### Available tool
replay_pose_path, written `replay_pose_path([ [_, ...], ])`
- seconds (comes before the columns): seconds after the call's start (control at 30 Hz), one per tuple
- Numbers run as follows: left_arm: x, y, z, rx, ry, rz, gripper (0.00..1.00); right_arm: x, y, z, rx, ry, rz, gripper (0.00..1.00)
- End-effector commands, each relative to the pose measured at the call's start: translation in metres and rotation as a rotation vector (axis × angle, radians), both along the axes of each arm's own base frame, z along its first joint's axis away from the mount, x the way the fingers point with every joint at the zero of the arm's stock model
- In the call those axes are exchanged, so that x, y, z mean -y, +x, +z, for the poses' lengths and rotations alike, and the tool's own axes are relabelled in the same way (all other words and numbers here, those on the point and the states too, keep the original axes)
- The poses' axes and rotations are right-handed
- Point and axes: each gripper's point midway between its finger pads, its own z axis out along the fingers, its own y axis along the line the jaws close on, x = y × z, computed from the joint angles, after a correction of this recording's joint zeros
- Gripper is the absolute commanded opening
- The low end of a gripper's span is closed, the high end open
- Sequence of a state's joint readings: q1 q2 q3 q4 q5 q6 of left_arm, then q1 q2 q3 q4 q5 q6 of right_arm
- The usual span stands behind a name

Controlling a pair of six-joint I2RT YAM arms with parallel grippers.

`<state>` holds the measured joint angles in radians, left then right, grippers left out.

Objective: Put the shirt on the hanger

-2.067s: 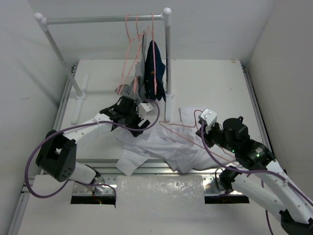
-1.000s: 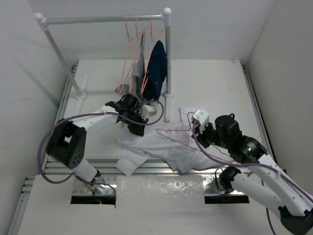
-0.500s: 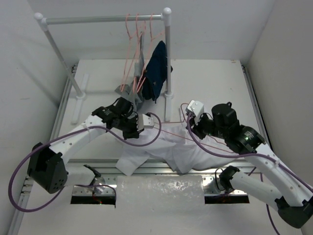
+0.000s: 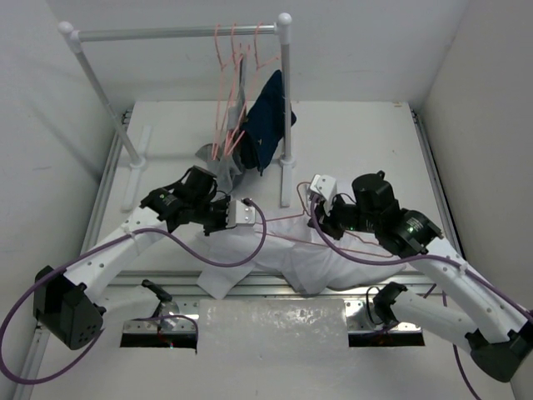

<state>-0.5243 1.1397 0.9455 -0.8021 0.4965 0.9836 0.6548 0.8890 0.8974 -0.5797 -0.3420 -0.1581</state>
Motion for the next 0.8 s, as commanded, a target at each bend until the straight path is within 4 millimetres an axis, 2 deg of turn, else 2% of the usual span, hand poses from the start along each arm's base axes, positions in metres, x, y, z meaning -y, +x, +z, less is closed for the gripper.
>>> replay_pose_path([
  [0.0, 0.002, 0.019, 0.016, 0.128, -0.006, -0.011, 0.00, -0.002, -0.006, 0.021, 0.067, 0.062, 0.040, 0.00],
  [0.1, 0.002, 0.024, 0.022, 0.190, -0.005, -0.034, 0.00, -0.001, -0.014, 0.020, 0.082, 0.082, 0.057, 0.00],
  [0.17, 0.008, 0.023, 0.030, 0.204, -0.032, -0.070, 0.00, -0.006, -0.018, 0.020, 0.068, 0.103, 0.092, 0.00],
  [0.33, 0.025, 0.018, 0.054, 0.223, -0.118, -0.148, 0.00, -0.016, -0.015, 0.012, 0.002, 0.091, 0.116, 0.00],
  [0.5, 0.034, 0.010, 0.060, 0.236, -0.162, -0.239, 0.00, -0.021, -0.019, 0.012, 0.002, 0.121, 0.149, 0.00],
  [0.6, 0.043, 0.006, 0.072, 0.228, -0.217, -0.280, 0.00, -0.026, -0.019, 0.009, 0.002, 0.137, 0.170, 0.00],
  [0.77, 0.049, 0.009, 0.091, 0.214, -0.263, -0.237, 0.00, -0.038, -0.010, 0.010, 0.026, 0.163, 0.197, 0.00],
])
